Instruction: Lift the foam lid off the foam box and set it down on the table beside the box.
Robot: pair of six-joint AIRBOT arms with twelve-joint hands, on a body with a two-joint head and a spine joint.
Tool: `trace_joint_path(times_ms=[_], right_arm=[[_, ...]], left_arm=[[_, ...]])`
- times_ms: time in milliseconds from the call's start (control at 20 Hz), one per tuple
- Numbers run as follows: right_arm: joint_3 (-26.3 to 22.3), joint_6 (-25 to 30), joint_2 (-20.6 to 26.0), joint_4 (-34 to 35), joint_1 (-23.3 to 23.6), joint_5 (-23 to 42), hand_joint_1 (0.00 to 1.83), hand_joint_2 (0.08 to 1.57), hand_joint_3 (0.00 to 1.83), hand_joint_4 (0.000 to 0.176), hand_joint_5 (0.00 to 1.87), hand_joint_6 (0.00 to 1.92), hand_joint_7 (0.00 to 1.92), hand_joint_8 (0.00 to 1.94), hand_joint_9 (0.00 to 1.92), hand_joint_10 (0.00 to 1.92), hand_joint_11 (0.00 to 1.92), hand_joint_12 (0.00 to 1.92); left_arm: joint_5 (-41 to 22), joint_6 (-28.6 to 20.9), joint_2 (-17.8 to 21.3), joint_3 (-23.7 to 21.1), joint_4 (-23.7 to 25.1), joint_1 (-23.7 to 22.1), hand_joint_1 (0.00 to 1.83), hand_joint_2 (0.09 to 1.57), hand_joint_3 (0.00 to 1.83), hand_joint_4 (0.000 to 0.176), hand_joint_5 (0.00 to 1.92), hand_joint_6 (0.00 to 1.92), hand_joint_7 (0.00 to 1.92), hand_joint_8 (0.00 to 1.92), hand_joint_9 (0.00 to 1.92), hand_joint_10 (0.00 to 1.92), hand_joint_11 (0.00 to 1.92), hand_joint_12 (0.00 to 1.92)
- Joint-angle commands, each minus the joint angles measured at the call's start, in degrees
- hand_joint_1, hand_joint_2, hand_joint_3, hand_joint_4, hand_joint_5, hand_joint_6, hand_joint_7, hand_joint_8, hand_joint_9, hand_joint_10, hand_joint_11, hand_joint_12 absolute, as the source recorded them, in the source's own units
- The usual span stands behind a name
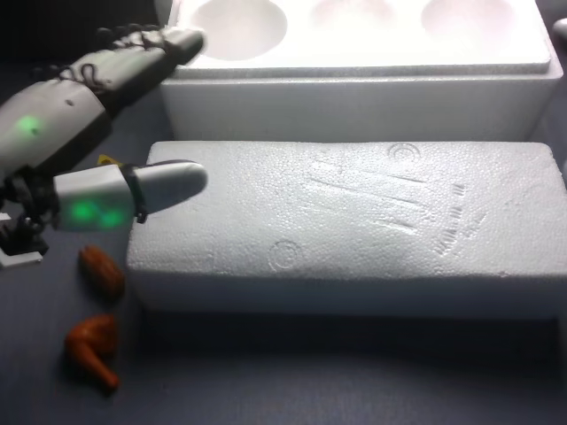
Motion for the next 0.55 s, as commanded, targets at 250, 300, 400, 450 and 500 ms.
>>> trace_joint_path(times_ms=[250,300,400,450,500], right_arm=[[1.97,-0.23,-2.11,-3.46,4.80,-1.02,0.23,1.27,0.00,0.000,0.00,0.00,0.00,0.00,0.00,0.00,0.00,0.00],[2.15,-0.29,-2.31,-3.47,4.88,-1.24,0.25,1.26,0.00,0.000,0.00,0.00,0.00,0.00,0.00,0.00,0.00,0.00],[2.31,-0.32,-2.40,-3.57,4.88,-1.36,0.21,1.20,0.00,0.022,0.00,0.00,0.00,0.00,0.00,0.00,0.00,0.00],[2.31,-0.32,-2.39,-3.59,4.88,-1.36,0.21,1.20,0.00,0.022,0.00,0.00,0.00,0.00,0.00,0.00,0.00,0.00],[2.31,-0.32,-2.37,-3.68,4.88,-1.35,0.29,1.26,0.00,0.000,0.00,0.00,0.00,0.00,0.00,0.00,0.00,0.00]], left_arm=[[-3.72,-1.19,-0.36,1.24,3.48,-4.51,0.24,1.15,0.00,0.069,0.00,0.00,0.00,0.00,0.00,0.00,0.00,0.00],[-3.56,-1.44,-0.53,1.44,3.90,-4.81,0.24,1.14,0.00,0.067,0.00,0.00,0.00,0.00,0.00,0.00,0.00,0.00],[-2.84,-1.76,-0.75,1.82,5.06,-5.85,0.26,1.14,0.00,0.053,0.00,0.00,0.00,0.00,0.00,0.00,0.00,0.00],[-2.58,-1.83,-0.76,1.87,5.39,-6.22,0.26,1.14,0.00,0.053,0.00,0.00,0.00,0.00,0.00,0.00,0.00,0.00],[-2.35,-1.98,-0.73,1.93,5.80,-6.60,0.25,1.14,0.00,0.053,0.00,0.00,0.00,0.00,0.00,0.00,0.00,0.00]])
